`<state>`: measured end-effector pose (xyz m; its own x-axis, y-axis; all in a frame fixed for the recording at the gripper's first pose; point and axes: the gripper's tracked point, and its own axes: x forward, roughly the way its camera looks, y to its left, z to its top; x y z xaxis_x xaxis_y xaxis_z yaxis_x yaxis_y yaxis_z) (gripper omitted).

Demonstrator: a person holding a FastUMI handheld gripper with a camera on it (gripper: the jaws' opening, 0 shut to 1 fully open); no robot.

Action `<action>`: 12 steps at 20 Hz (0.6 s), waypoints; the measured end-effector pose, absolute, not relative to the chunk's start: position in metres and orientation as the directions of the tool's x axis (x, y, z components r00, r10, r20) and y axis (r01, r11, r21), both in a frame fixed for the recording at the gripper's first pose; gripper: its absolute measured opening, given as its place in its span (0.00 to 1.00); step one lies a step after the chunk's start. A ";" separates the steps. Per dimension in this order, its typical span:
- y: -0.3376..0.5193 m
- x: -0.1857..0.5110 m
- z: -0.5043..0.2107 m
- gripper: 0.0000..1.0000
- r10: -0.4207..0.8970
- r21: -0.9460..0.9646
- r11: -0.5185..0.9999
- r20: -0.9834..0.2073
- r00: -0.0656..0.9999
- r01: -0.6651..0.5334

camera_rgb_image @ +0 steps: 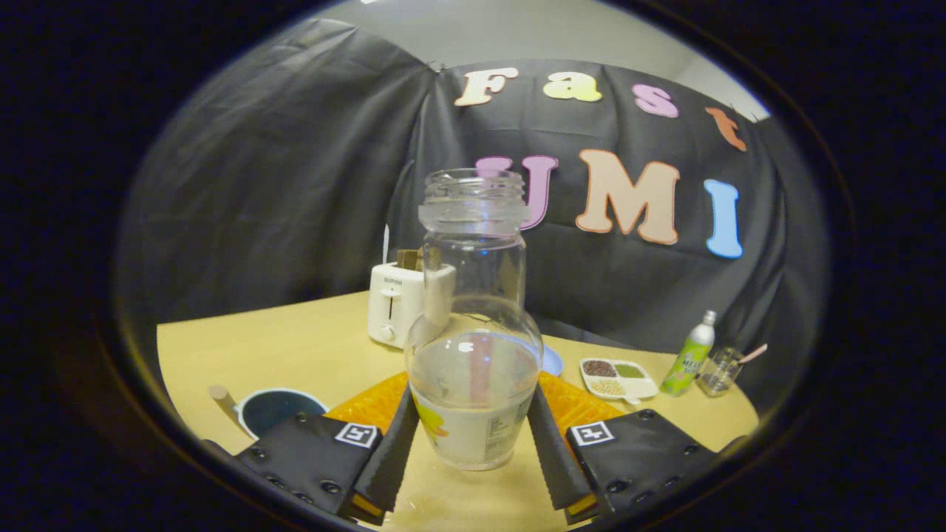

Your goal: Take the bottle from table, then pour the juice into the cup, finally place the bottle on the coaster

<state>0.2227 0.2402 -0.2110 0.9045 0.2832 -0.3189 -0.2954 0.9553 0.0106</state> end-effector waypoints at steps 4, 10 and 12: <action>0.236 0.240 -0.233 0.80 0.279 0.135 0.959 -0.324 0.904 -0.247; 0.241 0.250 -0.263 0.80 0.264 0.098 0.964 -0.367 0.892 -0.246; 0.240 0.248 -0.268 0.80 0.252 0.089 0.968 -0.370 0.894 -0.235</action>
<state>0.2481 0.2404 -0.2684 0.8942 0.2516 -0.3703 -0.2355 0.9678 0.0889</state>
